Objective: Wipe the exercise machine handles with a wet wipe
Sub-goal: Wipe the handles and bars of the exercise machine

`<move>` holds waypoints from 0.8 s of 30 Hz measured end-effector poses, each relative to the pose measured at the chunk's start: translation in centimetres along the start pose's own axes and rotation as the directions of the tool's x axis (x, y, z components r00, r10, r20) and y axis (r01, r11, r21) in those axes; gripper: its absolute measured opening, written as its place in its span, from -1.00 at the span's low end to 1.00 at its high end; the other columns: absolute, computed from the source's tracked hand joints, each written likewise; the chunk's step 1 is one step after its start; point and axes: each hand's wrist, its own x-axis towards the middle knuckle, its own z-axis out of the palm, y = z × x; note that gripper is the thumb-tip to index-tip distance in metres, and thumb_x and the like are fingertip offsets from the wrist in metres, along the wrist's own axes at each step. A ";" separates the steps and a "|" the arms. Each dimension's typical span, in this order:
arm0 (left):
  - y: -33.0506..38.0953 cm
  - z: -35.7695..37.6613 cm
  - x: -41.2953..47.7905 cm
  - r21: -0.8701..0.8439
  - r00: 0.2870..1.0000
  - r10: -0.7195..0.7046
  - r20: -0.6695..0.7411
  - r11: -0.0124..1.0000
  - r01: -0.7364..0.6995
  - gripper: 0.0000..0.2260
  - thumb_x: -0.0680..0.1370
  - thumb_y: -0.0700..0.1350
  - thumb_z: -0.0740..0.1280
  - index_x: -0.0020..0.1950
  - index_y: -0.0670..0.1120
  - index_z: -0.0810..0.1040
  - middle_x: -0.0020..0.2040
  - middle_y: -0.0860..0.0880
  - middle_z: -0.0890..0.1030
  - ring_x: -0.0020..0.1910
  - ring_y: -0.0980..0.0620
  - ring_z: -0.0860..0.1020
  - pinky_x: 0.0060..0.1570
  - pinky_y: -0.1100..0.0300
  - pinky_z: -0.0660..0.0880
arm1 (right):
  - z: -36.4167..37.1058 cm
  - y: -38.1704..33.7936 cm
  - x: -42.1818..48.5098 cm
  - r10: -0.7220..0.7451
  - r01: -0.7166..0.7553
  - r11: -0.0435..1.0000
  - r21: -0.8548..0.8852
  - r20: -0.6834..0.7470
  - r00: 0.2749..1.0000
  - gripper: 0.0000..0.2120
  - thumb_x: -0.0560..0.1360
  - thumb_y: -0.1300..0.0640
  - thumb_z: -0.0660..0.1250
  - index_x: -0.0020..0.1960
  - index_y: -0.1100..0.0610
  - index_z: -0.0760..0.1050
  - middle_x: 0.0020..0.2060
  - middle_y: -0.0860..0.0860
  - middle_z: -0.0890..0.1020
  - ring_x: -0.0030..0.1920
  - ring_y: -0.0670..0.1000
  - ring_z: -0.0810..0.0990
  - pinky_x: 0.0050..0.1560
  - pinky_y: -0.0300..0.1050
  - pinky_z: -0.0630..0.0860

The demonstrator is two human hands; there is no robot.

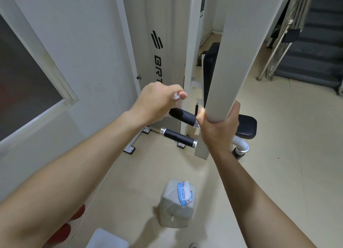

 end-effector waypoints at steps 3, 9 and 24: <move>0.6 -2.6 -2.3 -0.391 0.939 -0.291 -0.183 0.898 0.202 -0.74 0.65 -0.05 0.24 -0.11 -0.07 0.68 -0.29 0.09 0.65 -0.34 0.10 0.56 -0.35 0.22 0.41 | 0.1 0.0 0.6 0.028 -0.028 0.999 0.027 0.002 1.000 -0.47 0.22 -0.18 0.44 0.07 -0.04 0.32 -0.18 -0.12 0.57 -0.19 0.01 0.58 -0.23 -0.26 0.45; 4.4 -1.1 -9.4 -0.573 0.748 -0.545 0.378 0.497 0.651 -0.88 0.53 -0.17 0.47 -0.08 -0.22 0.64 -0.31 0.01 0.64 -0.35 0.16 0.57 -0.32 0.35 0.47 | -0.8 0.0 0.8 0.001 -0.014 0.992 0.122 0.100 0.995 -0.31 0.27 -0.10 0.54 0.29 0.04 0.35 0.10 -0.04 0.55 0.07 0.01 0.58 0.01 -0.22 0.55; 19.4 -0.5 -16.4 -0.770 0.301 -0.931 0.205 0.037 0.637 -0.89 0.55 -0.25 0.43 0.08 -0.18 0.62 -0.06 -0.15 0.74 -0.07 -0.05 0.72 -0.27 0.27 0.59 | -10.3 0.5 -7.9 -0.508 0.427 0.851 0.306 0.274 0.816 -0.64 0.36 0.31 0.46 0.13 0.31 0.52 0.04 0.22 0.56 0.08 0.14 0.51 0.16 -0.03 0.48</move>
